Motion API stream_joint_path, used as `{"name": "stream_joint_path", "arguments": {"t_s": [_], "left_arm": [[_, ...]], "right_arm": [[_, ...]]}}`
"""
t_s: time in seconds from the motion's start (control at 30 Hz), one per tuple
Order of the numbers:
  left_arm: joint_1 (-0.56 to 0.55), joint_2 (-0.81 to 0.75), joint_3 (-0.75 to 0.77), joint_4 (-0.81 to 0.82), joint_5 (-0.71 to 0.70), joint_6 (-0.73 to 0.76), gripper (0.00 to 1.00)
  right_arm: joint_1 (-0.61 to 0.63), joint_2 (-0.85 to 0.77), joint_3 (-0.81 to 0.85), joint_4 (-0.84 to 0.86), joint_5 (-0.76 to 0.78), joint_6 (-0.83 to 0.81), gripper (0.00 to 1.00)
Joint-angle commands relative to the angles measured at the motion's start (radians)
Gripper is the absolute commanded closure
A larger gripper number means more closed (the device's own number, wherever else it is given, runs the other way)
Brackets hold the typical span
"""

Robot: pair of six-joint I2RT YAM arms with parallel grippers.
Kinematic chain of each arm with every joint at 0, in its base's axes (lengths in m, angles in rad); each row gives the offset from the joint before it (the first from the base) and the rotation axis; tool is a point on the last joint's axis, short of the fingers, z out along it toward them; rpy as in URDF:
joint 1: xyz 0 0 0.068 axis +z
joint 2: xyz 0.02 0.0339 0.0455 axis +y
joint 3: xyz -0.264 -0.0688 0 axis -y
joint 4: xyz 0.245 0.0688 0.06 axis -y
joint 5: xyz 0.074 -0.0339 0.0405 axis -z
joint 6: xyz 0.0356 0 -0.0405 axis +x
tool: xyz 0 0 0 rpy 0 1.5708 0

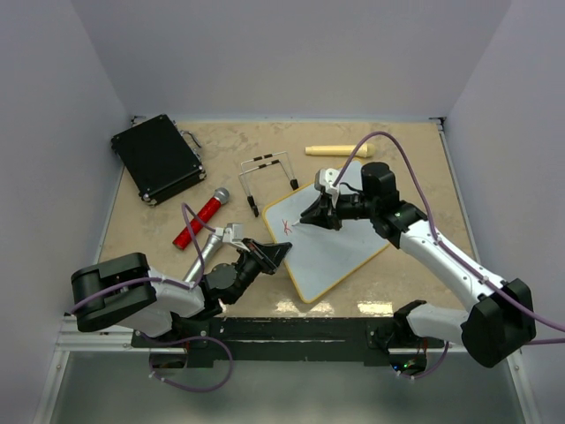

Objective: Write a sentence on the whiteboard

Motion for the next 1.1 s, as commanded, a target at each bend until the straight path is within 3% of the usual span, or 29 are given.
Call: {"name": "stream_joint_path", "arguments": {"t_s": [0.0,0.5,1.07], "left_arm": [[-0.002,0.005,-0.008,0.129,0.022,0.039,1.0],[-0.002,0.008,-0.008,0.127,0.022,0.04,1.0],[-0.002,0.024,0.001,0.138,0.031,0.042,1.0]], "right_arm": [[0.009,0.007,0.0,0.04,0.018,0.015,1.0],[0.01,-0.011,0.006,0.037,0.173,0.027,1.0],[0.028,0.026,0.014,0.055,0.052,0.024,1.0]]}}
